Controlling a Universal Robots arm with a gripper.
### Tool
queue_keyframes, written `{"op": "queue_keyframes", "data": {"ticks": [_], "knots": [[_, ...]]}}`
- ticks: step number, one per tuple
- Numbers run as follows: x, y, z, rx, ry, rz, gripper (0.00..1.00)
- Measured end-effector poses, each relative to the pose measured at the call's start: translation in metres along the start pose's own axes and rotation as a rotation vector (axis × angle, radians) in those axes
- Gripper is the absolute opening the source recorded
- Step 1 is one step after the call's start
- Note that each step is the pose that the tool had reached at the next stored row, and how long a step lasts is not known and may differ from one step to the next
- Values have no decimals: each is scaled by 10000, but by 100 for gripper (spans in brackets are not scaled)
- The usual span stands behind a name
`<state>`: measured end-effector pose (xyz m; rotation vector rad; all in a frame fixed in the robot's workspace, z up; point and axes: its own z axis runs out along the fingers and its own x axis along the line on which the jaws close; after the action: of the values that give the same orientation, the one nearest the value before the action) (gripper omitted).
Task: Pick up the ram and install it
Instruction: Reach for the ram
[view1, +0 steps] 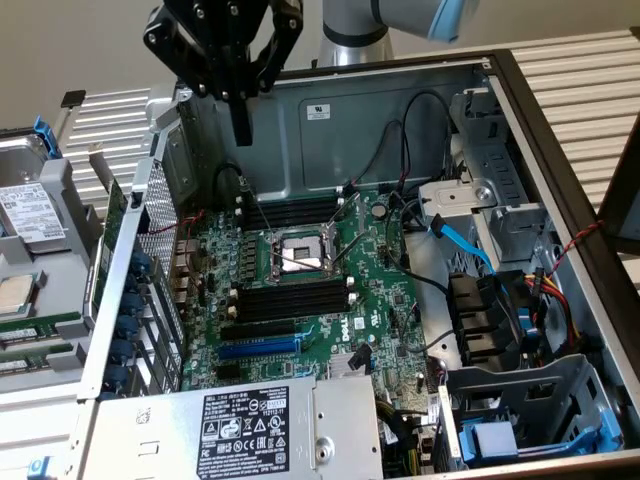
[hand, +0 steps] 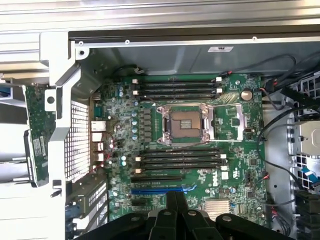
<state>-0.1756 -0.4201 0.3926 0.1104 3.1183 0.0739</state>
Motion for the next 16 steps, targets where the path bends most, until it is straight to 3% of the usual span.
{"op": "queue_keyframes", "data": {"ticks": [16], "knots": [[488, -275, -21, 0, 1, 1, 11]]}}
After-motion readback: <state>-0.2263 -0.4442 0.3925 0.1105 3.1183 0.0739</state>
